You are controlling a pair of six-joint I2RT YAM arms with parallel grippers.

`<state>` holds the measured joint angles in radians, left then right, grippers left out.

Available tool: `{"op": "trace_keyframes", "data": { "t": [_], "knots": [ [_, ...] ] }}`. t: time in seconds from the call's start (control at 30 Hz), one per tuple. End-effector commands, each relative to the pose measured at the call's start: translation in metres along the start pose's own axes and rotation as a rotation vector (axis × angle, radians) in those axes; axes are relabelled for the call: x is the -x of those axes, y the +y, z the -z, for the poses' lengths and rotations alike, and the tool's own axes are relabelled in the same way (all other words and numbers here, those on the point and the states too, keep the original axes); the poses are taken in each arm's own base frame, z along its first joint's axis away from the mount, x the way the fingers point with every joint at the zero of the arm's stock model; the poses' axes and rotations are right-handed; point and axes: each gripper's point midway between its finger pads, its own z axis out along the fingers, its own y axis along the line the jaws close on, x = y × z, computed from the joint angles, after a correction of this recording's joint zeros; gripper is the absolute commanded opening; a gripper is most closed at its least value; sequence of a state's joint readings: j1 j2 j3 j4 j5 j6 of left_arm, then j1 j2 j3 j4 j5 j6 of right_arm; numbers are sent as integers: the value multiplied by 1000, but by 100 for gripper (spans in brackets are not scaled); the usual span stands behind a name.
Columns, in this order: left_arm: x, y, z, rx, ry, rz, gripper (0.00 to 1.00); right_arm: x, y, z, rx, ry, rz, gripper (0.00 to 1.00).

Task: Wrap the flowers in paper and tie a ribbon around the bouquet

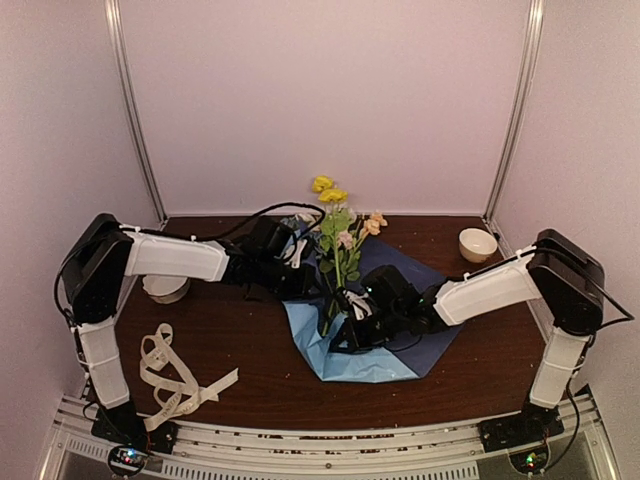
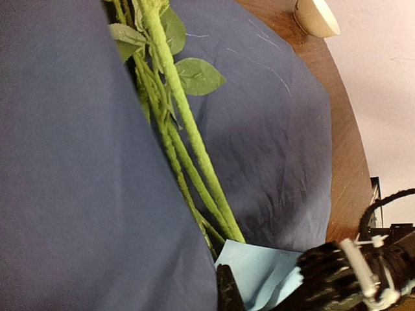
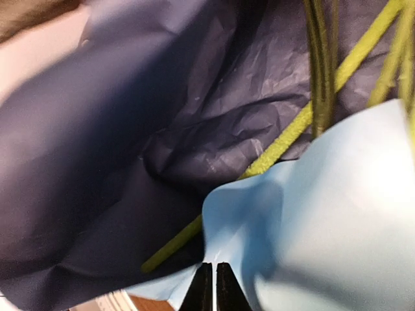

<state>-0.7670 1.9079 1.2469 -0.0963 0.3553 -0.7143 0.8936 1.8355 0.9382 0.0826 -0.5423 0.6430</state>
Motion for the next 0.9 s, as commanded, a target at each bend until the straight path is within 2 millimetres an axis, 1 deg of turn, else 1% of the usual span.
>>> {"op": "trace_keyframes", "data": {
  "t": [0.0,0.1,0.2,0.3,0.37,0.47,0.53,0.6,0.7,0.8,0.87],
  "knots": [
    [7,-7,-6,-17,-1,-31,0,16,7,30,-3,-109,0,5],
    [10,-8,-6,-15,-7,-37,0,4,-13,33,-53,-83,-33,6],
    [15,-11,-6,-17,-16,-48,0,-8,-33,25,-62,-47,-84,6],
    [21,-19,-5,-28,-30,-62,0,-9,-46,13,-54,-27,-110,6],
    [23,-29,-7,-45,-34,-77,0,-7,-50,7,-56,-17,-114,5],
    [25,-46,-12,-80,-26,-105,0,-6,-54,1,-54,-16,-124,5],
    [24,-48,-18,-84,-14,-103,0,-7,-55,1,-49,-18,-131,5],
    [19,-37,-28,-54,5,-86,0,-6,-53,3,-38,-27,-132,5],
    [10,-24,-41,-22,46,-62,0,1,-47,12,-24,-71,-124,5],
    [7,-18,-50,-7,71,-53,0,10,-39,27,-23,-122,-113,6],
    [8,-17,-53,2,72,-53,0,14,-35,38,-36,-156,-104,6]
  ]
}}
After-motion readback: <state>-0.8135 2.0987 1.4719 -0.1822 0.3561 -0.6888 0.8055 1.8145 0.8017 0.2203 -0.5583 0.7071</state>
